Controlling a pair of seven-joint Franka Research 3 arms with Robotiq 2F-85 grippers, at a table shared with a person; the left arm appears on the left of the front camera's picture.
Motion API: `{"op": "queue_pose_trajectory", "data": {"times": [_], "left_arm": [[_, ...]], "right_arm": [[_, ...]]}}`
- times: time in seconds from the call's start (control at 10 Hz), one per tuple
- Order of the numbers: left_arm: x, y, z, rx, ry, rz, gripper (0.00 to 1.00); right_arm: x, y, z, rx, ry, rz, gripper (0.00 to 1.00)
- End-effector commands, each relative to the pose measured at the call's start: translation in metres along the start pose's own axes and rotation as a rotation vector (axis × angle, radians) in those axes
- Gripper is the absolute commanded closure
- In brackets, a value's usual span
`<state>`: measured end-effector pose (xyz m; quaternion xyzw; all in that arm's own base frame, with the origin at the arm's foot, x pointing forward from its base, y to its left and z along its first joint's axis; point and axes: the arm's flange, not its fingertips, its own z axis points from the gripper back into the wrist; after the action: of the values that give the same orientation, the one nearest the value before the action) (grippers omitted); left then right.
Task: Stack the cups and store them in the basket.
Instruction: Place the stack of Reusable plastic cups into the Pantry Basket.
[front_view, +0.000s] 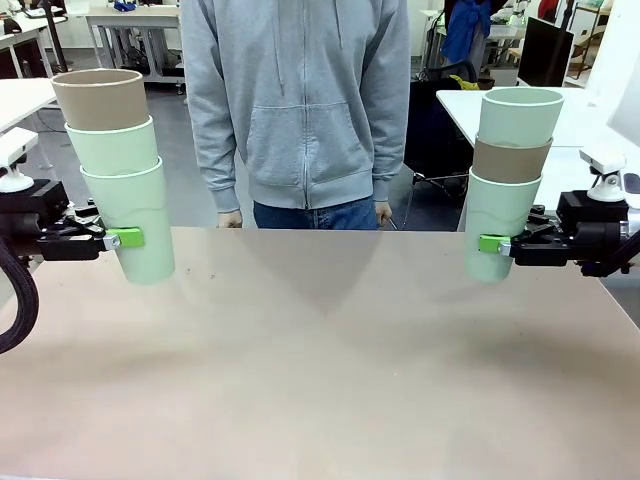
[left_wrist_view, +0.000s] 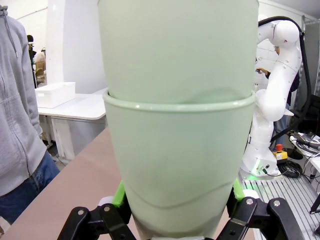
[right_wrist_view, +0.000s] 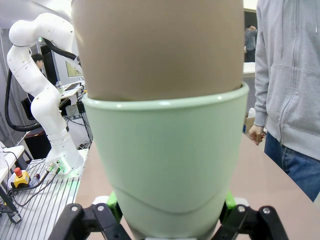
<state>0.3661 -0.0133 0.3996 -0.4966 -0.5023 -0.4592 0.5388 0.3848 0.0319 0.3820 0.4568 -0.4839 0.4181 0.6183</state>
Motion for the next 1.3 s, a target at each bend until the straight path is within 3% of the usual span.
{"op": "queue_pose_trajectory", "data": {"times": [0.0, 1.2], "left_arm": [[0.0039, -0.0015, 0.0015, -0.003, -0.012, -0.008, 0.14], [0.0039, -0.0015, 0.0015, -0.003, -0.012, -0.008, 0.14]], "right_arm": [[0.0032, 0.0004, 0.0004, -0.004, -0.004, 0.007, 0.15], [0.0032, 0.0004, 0.0004, -0.004, -0.004, 0.007, 0.15]]}}
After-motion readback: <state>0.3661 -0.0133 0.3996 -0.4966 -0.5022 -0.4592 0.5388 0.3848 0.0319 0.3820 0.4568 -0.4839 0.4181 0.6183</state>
